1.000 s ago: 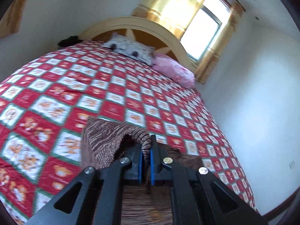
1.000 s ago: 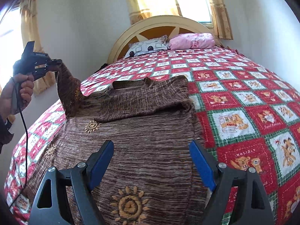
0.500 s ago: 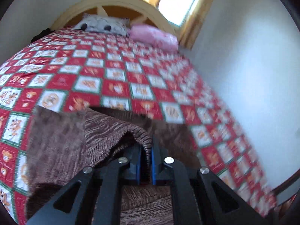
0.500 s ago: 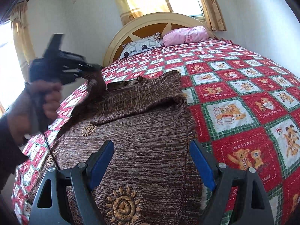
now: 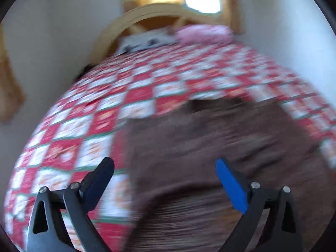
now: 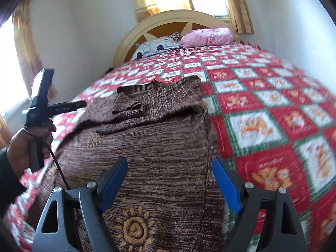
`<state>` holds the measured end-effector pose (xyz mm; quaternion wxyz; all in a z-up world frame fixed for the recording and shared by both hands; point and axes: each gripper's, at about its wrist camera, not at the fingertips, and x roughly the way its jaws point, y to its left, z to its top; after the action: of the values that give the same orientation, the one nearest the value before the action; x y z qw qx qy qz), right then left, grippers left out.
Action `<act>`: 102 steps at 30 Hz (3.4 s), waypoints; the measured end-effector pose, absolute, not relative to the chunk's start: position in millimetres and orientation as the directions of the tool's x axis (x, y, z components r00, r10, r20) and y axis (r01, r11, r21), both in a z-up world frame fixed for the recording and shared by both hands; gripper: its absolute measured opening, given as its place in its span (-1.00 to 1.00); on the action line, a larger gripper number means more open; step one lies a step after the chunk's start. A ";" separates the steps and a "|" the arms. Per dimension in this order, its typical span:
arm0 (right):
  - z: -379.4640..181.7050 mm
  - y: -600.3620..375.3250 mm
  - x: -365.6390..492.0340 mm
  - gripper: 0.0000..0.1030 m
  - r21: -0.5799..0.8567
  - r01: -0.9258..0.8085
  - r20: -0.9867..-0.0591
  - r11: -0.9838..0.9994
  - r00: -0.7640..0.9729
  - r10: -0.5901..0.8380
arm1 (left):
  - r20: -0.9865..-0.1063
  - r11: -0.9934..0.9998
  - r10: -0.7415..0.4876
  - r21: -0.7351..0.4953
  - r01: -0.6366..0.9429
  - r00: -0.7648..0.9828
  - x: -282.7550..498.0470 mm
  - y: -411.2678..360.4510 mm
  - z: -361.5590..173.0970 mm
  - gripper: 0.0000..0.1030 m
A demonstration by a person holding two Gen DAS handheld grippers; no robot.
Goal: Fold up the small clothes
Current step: 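Grasp the sweater hem with the right gripper, then fold the hem up toward the collar with the right gripper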
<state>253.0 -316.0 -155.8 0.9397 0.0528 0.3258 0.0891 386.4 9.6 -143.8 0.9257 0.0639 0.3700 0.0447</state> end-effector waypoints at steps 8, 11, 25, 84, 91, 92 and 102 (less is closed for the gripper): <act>-112.2 -244.8 335.6 0.61 0.044 -0.254 -0.668 0.966 0.711 0.217 | -0.788 0.991 0.122 0.062 -0.119 0.604 395.9 68.5 -196.4 0.95; -121.9 -208.4 382.4 0.61 -0.011 -0.297 -0.710 0.955 0.675 0.202 | -0.779 0.991 0.115 0.045 -0.128 0.616 391.6 68.7 -199.0 0.97; -164.5 -228.8 512.0 0.49 -0.143 0.075 -0.753 0.987 0.638 -0.158 | -0.771 0.988 0.040 -0.067 -0.143 0.635 385.5 87.0 -204.3 0.98; -155.5 -212.7 484.4 -0.82 -0.026 -0.115 -0.694 0.993 0.717 0.065 | -0.785 1.000 -0.007 0.010 0.024 0.620 409.6 50.8 -205.7 1.00; -159.8 -235.2 477.1 -0.47 0.039 -0.106 -0.728 0.994 0.678 0.101 | -0.780 1.000 -0.006 0.001 0.011 0.626 406.6 47.5 -204.0 1.00; -155.9 -234.9 470.6 -0.47 0.056 -0.140 -0.721 0.989 0.679 0.137 | -0.779 1.000 0.000 0.007 0.008 0.627 404.8 48.9 -203.7 1.00; -189.4 -190.0 435.3 -0.46 -0.001 -0.310 -0.806 0.951 0.562 0.183 | -0.767 0.999 0.044 0.043 -0.018 0.640 393.7 51.7 -201.6 1.00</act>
<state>435.3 -190.0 -189.4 0.8810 -0.0712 0.4464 0.1398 393.7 51.7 -201.6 0.9054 0.0155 0.4239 0.0170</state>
